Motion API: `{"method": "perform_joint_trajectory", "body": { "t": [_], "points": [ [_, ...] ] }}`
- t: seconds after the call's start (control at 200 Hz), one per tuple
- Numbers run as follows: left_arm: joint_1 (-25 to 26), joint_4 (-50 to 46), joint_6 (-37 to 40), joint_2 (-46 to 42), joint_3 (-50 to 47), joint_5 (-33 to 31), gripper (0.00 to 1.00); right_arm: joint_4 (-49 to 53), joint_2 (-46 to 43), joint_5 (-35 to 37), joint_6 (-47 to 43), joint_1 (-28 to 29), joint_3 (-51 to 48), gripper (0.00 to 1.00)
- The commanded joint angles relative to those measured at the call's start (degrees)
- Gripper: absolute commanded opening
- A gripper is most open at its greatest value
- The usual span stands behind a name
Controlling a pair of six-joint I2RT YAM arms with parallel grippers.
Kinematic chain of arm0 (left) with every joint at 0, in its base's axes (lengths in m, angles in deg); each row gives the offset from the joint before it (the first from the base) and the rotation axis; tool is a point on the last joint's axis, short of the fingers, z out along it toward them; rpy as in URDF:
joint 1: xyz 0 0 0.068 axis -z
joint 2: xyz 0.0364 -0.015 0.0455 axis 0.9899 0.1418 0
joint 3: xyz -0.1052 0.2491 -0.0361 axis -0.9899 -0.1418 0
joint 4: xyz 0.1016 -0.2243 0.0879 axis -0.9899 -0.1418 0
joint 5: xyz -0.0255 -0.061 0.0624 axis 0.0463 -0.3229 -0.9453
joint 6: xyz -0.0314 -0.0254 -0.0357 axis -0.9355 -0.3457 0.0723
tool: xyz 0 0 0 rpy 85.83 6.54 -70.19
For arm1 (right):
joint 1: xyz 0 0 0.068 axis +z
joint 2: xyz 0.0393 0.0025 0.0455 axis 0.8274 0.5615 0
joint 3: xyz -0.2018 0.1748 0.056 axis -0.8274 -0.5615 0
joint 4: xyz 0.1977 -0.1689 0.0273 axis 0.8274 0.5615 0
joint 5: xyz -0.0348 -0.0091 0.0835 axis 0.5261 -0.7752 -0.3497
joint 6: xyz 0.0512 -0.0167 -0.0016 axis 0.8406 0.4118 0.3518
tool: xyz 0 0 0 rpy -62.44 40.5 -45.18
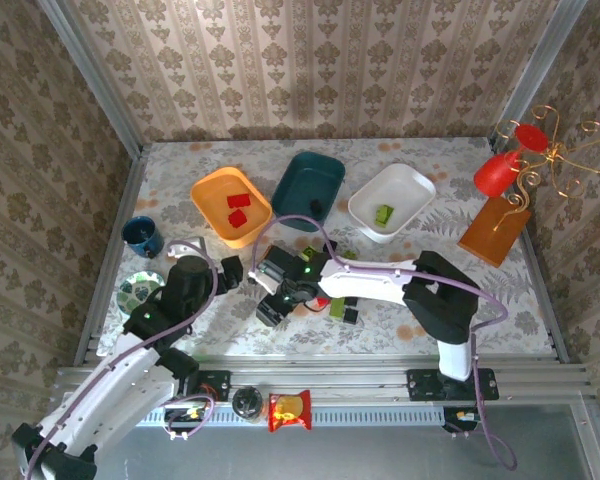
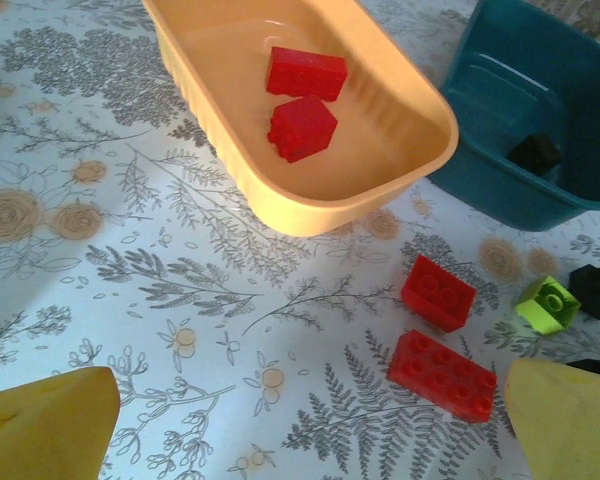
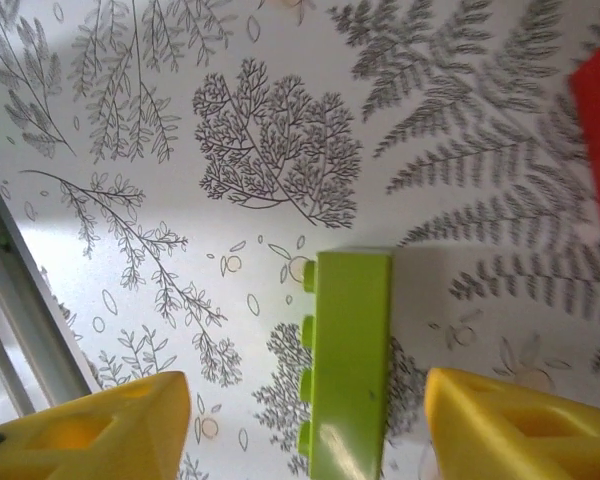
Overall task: Sort the legos into containers by color
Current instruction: Pick up the lego from the bottom-center of the table.
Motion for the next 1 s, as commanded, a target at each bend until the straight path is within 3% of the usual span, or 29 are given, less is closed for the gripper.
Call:
{"method": "perform_joint_trajectory", "body": {
  "t": [0.0, 0.19, 0.41, 0.575, 0.73, 0.995],
  "points": [
    [0.08, -2.76, -0.87, 0.37, -0.02, -2.03, 1.00, 3.26, 3.15, 0.32, -2.83, 0.24, 1.41, 0.60],
    [-0.03, -1.32, -0.54, 0.70, -0.21, -1.12, 1.00, 2.21, 5.28, 1.58, -2.90, 0.33, 1.84, 0.49],
    [-0.02, -0.65, 0.27, 1.90, 0.12, -0.39, 1.00, -2.45, 2.77, -3.53, -0.79, -2.13, -1.75, 0.21],
    [-0.09, 0.29, 0.60, 3.25, 0.21, 0.89, 1.00, -5.55, -4.17, -6.30, 1.24, -6.10, -6.25, 0.14],
    [-0.18, 2.25, 1.49, 3.95, -0.03, 2.02, 1.00, -8.04, -15.15, -6.11, 5.00, -15.46, -12.53, 0.14],
    [-0.36, 5.10, 0.48, 6.29, -0.58, 3.20, 1.00, -8.85, -25.02, 8.56, 10.76, -33.37, -16.01, 0.14]
  ]
}}
